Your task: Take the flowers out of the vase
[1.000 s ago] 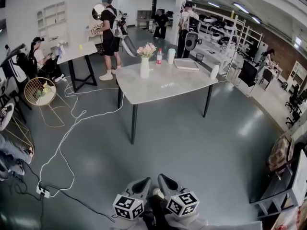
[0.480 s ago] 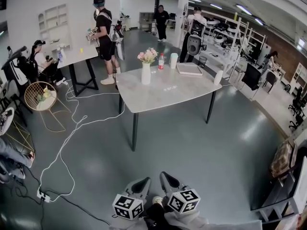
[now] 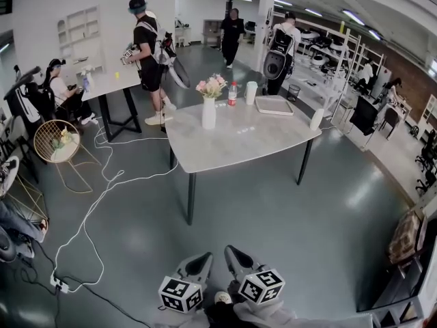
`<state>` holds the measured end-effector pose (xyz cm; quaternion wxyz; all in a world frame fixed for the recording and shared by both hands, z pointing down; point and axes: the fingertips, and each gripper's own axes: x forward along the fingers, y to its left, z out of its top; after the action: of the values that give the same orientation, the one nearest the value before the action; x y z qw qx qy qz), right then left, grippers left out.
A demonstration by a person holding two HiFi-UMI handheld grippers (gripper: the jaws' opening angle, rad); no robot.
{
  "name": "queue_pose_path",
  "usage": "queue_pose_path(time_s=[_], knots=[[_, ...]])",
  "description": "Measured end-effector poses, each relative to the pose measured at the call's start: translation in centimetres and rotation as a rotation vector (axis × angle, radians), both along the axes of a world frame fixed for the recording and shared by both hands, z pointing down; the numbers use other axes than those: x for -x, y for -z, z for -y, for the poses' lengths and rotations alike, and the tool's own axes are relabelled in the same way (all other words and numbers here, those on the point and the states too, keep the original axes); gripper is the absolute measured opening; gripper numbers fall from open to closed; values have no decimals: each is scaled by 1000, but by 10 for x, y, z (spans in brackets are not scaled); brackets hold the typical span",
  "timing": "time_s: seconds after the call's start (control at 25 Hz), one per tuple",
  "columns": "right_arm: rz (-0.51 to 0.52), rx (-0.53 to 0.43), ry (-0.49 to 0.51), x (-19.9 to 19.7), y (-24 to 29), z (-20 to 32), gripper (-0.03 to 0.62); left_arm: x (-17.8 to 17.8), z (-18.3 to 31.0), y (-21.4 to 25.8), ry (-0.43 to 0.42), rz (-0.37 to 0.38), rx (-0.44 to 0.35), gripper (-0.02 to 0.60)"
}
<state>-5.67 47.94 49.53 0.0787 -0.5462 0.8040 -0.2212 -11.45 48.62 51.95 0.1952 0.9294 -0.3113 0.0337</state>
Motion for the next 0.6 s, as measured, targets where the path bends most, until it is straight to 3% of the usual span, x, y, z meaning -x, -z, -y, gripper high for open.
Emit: queue_pose_path(time_s=[0.32, 0.6], knots=[[6, 37, -18, -34, -17, 31, 0, -34, 29, -10, -22, 16, -8, 2], [10, 12, 29, -46, -19, 54, 0, -53, 53, -16, -19, 20, -13, 2]])
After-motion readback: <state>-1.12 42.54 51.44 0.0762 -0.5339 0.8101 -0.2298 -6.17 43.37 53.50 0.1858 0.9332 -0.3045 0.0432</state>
